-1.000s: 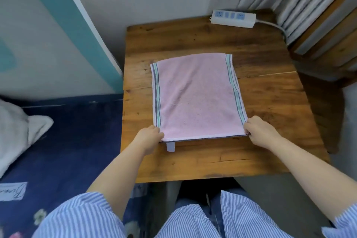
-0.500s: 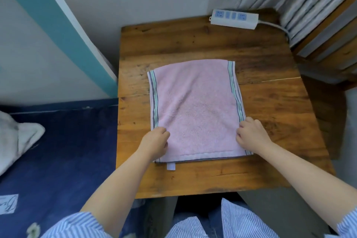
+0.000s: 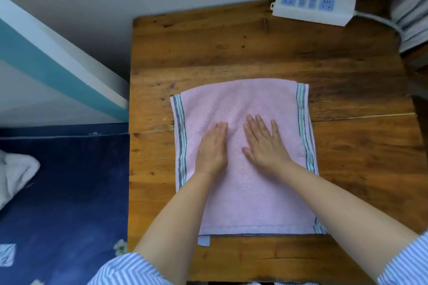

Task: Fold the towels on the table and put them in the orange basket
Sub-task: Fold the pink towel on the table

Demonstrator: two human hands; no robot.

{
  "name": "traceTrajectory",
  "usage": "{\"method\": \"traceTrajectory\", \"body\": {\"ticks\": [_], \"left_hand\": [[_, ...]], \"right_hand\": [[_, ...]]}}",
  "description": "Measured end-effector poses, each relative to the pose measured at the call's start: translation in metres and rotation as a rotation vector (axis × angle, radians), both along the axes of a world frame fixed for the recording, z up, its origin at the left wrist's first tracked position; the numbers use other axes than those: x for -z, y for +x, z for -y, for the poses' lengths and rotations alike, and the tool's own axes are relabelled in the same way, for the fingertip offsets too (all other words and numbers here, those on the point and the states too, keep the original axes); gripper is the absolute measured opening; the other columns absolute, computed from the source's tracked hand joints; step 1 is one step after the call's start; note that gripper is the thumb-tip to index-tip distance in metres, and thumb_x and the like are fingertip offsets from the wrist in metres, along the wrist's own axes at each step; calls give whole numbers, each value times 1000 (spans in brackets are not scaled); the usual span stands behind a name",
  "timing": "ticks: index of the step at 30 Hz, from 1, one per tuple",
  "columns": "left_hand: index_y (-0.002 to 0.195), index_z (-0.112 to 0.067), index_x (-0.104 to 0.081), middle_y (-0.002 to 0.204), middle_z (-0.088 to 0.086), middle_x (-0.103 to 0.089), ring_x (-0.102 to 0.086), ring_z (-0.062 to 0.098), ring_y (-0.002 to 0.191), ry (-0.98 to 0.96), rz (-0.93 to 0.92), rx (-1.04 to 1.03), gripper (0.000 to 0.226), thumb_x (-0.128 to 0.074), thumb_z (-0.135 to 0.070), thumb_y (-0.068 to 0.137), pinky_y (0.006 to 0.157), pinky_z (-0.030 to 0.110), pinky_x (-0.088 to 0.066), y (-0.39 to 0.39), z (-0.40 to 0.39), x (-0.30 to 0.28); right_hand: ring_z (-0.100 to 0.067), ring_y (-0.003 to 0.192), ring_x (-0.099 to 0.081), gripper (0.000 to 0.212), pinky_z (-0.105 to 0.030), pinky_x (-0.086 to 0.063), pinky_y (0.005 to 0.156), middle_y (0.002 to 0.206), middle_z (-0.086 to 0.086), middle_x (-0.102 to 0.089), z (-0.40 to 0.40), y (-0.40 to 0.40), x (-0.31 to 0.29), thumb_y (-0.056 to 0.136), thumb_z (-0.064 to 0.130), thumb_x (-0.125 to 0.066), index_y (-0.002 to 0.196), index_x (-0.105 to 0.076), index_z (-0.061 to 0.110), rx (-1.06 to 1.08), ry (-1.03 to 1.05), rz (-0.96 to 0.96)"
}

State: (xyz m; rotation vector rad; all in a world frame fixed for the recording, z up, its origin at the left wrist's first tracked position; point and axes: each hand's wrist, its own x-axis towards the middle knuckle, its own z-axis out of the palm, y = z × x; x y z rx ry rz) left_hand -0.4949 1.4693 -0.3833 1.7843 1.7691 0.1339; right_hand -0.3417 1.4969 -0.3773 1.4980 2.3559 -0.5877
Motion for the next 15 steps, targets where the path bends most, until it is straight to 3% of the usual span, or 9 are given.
{"method": "traceTrajectory", "body": {"ticks": [2,3,4,6,7,8,10,13,15], "left_hand": [[138,-6,-38,146,15,-37,-35,33,136,61,-120,88,46,-44,-17,93,112,40,-27,1,-1,4],[130,-6,-49,137,16,-49,-46,37,126,90,-161,110,45,-46,-24,89,104,47,-37,1,-2,4],[125,-8,-56,131,15,-55,-52,38,121,129,-219,129,48,-44,-31,85,100,48,-41,-3,-4,6],[134,-18,-45,144,8,-41,-37,35,134,71,-259,136,56,-35,-45,86,114,39,-18,-13,-3,10],[139,-25,-35,151,2,-26,-22,33,141,21,-265,119,60,-26,-52,86,114,35,-1,-20,-5,12],[142,-30,-27,153,-3,-14,-10,31,144,-10,-271,78,66,-15,-58,84,113,35,6,-27,-6,15],[144,-34,-20,156,-4,-7,1,28,145,-37,-305,4,74,-2,-61,77,115,39,4,-40,-10,19],[145,-35,-13,157,-2,-4,4,25,145,-87,-338,-30,78,4,-65,76,116,39,0,-54,-15,15],[146,-31,-14,157,-1,-5,3,22,145,-90,-350,-35,75,3,-65,81,116,39,1,-59,-17,10]], "right_hand": [[-37,123,-49,58,-62,-36,96,136,-19,-48,-2,2,0,80,36,-54,126,-52,-1,-51,99,-3],[-35,115,-56,57,-60,-42,90,129,-17,-56,-4,5,0,77,38,-53,119,-58,1,-58,133,7],[-34,119,-53,59,-58,-40,95,134,-16,-51,-5,9,1,79,41,-49,124,-54,3,-68,117,13],[-28,141,-13,64,-46,-1,115,151,-5,-5,-4,22,8,90,49,-28,142,-17,13,-61,61,14],[-23,140,10,62,-37,17,111,146,2,16,-4,30,12,90,55,-9,141,1,20,-36,57,32],[-19,135,22,64,-32,24,107,141,6,24,-6,39,14,84,59,9,138,10,24,-7,67,45],[-15,131,28,71,-29,24,106,141,9,26,-7,54,15,74,62,24,135,14,28,47,69,66],[-10,132,28,71,-33,19,110,144,9,27,-18,72,9,73,64,23,134,19,29,169,27,63],[-9,133,25,67,-39,15,113,153,4,19,-25,77,4,82,57,11,140,15,24,237,26,85]]}}
